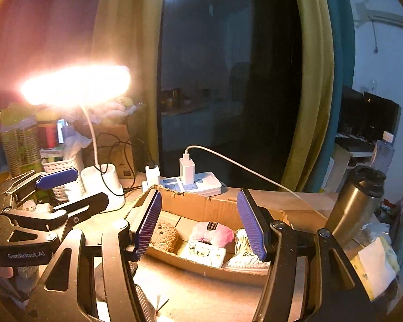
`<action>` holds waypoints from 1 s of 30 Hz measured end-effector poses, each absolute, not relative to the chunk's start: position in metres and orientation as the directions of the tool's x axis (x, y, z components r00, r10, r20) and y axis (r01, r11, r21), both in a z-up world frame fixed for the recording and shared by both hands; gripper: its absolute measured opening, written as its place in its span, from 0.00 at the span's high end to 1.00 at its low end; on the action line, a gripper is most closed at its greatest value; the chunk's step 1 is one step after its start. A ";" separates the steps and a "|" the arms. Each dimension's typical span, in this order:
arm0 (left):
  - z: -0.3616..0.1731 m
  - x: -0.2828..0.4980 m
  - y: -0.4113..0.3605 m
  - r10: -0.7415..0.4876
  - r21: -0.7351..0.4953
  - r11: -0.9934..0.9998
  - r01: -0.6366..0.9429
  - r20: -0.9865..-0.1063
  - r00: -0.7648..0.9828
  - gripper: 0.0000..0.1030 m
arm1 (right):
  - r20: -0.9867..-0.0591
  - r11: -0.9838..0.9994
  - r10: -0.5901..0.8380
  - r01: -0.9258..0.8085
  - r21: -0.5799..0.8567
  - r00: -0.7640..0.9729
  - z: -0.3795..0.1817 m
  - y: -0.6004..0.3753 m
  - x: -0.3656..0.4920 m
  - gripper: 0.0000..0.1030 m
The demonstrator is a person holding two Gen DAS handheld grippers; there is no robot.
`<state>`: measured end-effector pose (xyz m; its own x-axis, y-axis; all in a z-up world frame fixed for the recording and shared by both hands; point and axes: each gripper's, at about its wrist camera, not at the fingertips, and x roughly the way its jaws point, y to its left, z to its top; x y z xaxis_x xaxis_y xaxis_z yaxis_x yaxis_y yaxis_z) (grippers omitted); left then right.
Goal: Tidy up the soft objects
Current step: 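Withdraw both tools from the box toward the gloves and white towel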
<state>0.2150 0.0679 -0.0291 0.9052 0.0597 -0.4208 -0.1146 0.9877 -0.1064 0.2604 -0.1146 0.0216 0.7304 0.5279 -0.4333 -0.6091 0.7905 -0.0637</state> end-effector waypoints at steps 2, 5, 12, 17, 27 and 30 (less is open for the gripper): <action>-0.027 0.209 0.067 0.059 -0.109 0.987 -0.115 -0.417 0.907 0.21 | -0.427 0.790 0.528 -0.609 -0.071 0.734 0.025 -0.116 0.252 0.40; -0.025 0.201 0.066 0.060 -0.110 0.987 -0.115 -0.413 0.909 0.21 | -0.419 0.794 0.526 -0.604 -0.070 0.740 0.027 -0.122 0.243 0.40; -0.026 0.182 0.063 0.056 -0.117 0.987 -0.114 -0.412 0.909 0.21 | -0.427 0.805 0.513 -0.590 -0.061 0.745 0.023 -0.137 0.222 0.40; -0.035 0.171 0.062 0.054 -0.124 0.985 -0.117 -0.428 0.902 0.21 | -0.438 0.819 0.497 -0.572 -0.049 0.749 0.017 -0.150 0.208 0.40; -0.051 0.161 0.061 0.049 -0.127 0.985 -0.120 -0.461 0.886 0.21 | -0.476 0.841 0.467 -0.541 -0.023 0.746 -0.001 -0.170 0.191 0.40; -0.056 0.158 0.061 0.045 -0.132 0.984 -0.120 -0.469 0.882 0.21 | -0.487 0.846 0.458 -0.534 -0.019 0.744 -0.007 -0.175 0.187 0.40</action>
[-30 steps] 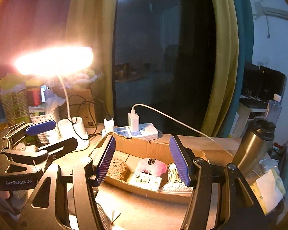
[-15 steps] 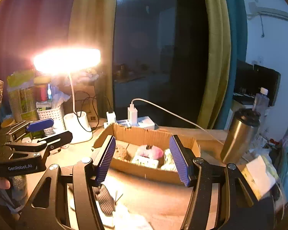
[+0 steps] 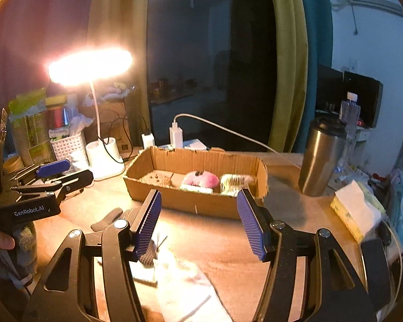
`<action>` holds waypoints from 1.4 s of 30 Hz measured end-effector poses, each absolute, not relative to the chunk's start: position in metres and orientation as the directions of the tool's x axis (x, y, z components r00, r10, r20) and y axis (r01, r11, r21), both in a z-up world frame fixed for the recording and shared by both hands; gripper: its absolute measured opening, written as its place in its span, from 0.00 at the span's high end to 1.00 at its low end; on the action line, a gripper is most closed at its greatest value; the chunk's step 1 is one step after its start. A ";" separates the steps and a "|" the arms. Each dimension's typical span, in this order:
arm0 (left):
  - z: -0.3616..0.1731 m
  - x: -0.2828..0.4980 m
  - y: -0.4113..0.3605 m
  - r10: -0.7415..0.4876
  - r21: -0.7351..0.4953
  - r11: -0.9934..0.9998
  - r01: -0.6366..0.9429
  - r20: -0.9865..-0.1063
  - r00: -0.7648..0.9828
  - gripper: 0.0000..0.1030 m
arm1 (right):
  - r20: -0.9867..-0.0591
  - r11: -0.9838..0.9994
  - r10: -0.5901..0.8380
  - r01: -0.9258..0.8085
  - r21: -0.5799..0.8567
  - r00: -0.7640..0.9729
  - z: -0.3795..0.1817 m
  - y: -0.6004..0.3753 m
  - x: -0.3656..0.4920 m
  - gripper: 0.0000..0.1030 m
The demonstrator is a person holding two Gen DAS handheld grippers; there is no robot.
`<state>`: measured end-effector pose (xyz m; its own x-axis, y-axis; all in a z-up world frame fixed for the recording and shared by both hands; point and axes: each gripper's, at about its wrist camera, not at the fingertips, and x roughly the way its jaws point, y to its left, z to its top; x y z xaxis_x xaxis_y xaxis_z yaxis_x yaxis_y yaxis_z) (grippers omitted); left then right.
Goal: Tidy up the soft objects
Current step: 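Withdraw both tools from the box toward the gloves and white towel, then grasp the dark grey gloves with the left tool while the right tool grasps the white towel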
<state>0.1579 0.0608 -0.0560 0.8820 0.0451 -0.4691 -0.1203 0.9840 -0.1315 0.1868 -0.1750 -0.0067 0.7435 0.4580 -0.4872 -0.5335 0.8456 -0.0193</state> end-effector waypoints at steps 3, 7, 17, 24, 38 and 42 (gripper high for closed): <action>-0.061 0.155 0.059 0.035 -0.137 0.984 -0.114 -0.481 0.876 0.21 | -0.500 0.850 0.449 -0.527 -0.017 0.741 -0.012 -0.179 0.183 0.40; -0.069 0.151 0.056 0.024 -0.140 0.984 -0.108 -0.498 0.867 0.21 | -0.519 0.856 0.439 -0.516 -0.005 0.733 -0.021 -0.186 0.179 0.40; -0.088 0.147 0.057 0.017 -0.143 0.983 -0.114 -0.548 0.836 0.21 | -0.604 0.873 0.400 -0.487 0.023 0.689 -0.055 -0.198 0.171 0.40; -0.105 0.151 0.053 0.004 -0.132 0.986 -0.105 -0.607 0.795 0.21 | -0.659 0.880 0.386 -0.473 0.053 0.645 -0.077 -0.201 0.167 0.40; -0.137 0.181 0.047 -0.001 -0.088 0.992 -0.094 -0.736 0.677 0.21 | -0.754 0.869 0.367 -0.490 0.070 0.545 -0.106 -0.189 0.175 0.40; -0.146 0.189 0.046 -0.008 -0.089 0.992 -0.091 -0.759 0.651 0.21 | -0.783 0.867 0.347 -0.496 0.057 0.516 -0.116 -0.182 0.180 0.40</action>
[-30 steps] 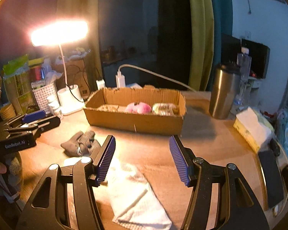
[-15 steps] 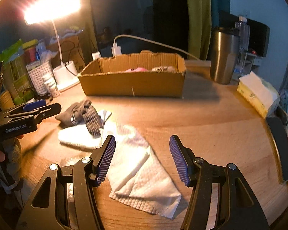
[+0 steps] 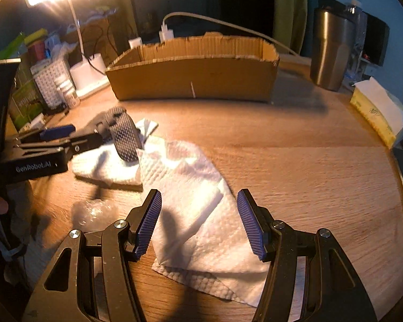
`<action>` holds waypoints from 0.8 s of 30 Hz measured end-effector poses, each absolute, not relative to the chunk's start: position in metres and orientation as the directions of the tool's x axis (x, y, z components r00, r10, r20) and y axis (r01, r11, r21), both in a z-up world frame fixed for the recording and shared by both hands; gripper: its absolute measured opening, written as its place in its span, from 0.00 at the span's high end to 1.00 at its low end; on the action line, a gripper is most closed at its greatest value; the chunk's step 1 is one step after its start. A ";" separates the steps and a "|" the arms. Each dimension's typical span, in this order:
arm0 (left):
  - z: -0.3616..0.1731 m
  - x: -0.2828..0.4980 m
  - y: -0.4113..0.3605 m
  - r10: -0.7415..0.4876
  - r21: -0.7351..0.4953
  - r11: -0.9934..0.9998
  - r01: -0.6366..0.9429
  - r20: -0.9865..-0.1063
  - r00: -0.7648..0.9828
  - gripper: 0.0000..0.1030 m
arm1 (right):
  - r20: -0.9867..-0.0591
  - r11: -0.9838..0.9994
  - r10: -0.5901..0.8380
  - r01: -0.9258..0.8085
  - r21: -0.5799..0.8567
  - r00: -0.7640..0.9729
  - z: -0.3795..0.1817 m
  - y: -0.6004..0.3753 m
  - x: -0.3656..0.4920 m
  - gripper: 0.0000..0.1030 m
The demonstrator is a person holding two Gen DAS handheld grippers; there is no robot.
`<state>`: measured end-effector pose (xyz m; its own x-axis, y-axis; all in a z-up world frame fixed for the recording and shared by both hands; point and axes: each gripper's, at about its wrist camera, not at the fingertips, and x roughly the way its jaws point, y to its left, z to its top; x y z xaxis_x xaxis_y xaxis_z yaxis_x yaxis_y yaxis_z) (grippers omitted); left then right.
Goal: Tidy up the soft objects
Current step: 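Grasp the dark grey gloves with the left tool while the right tool grasps the white towel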
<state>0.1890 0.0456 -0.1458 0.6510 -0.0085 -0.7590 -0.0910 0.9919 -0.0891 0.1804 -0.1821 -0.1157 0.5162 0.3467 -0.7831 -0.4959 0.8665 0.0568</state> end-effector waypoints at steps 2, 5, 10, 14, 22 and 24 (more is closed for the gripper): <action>-0.149 0.193 0.045 -0.011 -0.092 0.991 -0.093 -0.768 0.641 0.21 | -0.787 0.868 0.336 -0.494 0.046 0.517 -0.119 -0.180 0.182 0.40; -0.154 0.198 0.046 -0.013 -0.094 0.991 -0.098 -0.781 0.625 0.21 | -0.791 0.862 0.326 -0.507 0.023 0.518 -0.120 -0.177 0.183 0.40; -0.158 0.201 0.046 -0.017 -0.099 0.990 -0.099 -0.786 0.618 0.21 | -0.787 0.837 0.324 -0.547 -0.020 0.524 -0.122 -0.171 0.179 0.51; -0.156 0.202 0.048 -0.032 -0.122 0.987 -0.101 -0.781 0.624 0.21 | -0.782 0.813 0.351 -0.582 -0.018 0.515 -0.122 -0.165 0.175 0.72; -0.150 0.197 0.045 -0.064 -0.135 0.989 -0.058 -0.749 0.659 0.44 | -0.782 0.806 0.363 -0.592 -0.009 0.506 -0.119 -0.162 0.172 0.90; -0.149 0.196 0.043 -0.074 -0.138 0.989 -0.045 -0.746 0.661 0.47 | -0.777 0.814 0.366 -0.582 0.000 0.512 -0.116 -0.168 0.174 0.90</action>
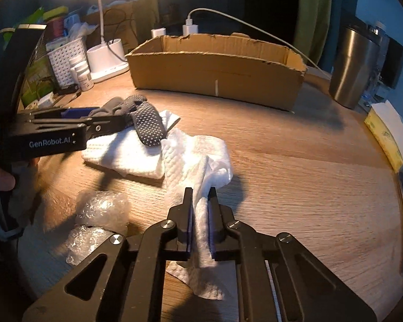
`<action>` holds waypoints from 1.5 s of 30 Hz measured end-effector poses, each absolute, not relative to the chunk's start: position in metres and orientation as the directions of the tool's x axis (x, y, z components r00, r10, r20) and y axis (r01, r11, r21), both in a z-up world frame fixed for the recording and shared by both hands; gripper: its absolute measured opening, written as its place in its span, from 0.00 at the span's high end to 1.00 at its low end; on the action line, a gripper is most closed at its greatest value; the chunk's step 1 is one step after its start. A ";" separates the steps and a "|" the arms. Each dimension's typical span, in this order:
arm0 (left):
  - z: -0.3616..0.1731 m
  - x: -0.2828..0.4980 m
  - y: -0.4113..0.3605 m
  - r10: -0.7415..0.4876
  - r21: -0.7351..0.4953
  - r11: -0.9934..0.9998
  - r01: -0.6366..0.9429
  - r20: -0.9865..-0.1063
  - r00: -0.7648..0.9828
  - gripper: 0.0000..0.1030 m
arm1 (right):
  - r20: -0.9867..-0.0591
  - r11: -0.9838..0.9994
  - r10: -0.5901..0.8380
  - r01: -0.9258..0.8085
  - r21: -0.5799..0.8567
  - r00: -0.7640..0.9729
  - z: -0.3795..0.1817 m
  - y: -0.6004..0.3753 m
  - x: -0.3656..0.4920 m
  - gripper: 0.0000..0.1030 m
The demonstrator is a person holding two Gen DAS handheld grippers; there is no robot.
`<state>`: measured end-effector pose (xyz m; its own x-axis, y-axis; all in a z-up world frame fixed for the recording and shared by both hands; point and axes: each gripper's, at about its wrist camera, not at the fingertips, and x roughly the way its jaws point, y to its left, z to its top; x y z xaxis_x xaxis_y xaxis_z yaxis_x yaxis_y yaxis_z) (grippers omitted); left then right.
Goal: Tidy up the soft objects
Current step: 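Grasp the dark grey gloves with the left tool while the right tool grasps the white towel, then carry the gloves with the left tool while the right tool carries the towel over the box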
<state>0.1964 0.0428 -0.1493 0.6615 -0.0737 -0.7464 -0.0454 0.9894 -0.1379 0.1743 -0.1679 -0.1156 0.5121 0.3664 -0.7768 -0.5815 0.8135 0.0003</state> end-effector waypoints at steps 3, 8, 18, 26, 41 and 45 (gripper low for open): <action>-0.149 0.196 0.042 -0.079 -0.140 0.989 -0.038 -0.741 0.667 0.53 | -0.765 0.824 0.369 -0.567 0.006 0.528 -0.108 -0.176 0.176 0.90; -0.146 0.195 0.041 -0.102 -0.156 0.988 -0.020 -0.729 0.677 0.58 | -0.747 0.842 0.367 -0.539 0.014 0.554 -0.099 -0.191 0.181 0.90; -0.154 0.206 0.047 -0.094 -0.180 0.981 -0.069 -0.762 0.641 0.36 | -0.734 0.843 0.392 -0.536 0.045 0.554 -0.096 -0.198 0.185 0.90; -0.148 0.201 0.043 -0.122 -0.193 0.980 -0.036 -0.741 0.661 0.64 | -0.717 0.844 0.407 -0.533 0.059 0.565 -0.092 -0.205 0.185 0.90; -0.098 0.176 0.037 -0.128 -0.195 0.981 -0.002 -0.649 0.750 0.65 | -0.656 0.847 0.422 -0.530 0.039 0.626 -0.062 -0.216 0.180 0.90; -0.084 0.172 0.034 -0.127 -0.191 0.981 0.008 -0.621 0.774 0.65 | -0.635 0.849 0.424 -0.528 0.029 0.646 -0.052 -0.218 0.179 0.90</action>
<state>0.1723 0.0342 -0.0835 0.7738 -0.1275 -0.6205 0.0083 0.9815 -0.1913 0.1795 -0.2182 -0.0518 0.6459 0.4236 -0.6351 -0.5280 0.8487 0.0290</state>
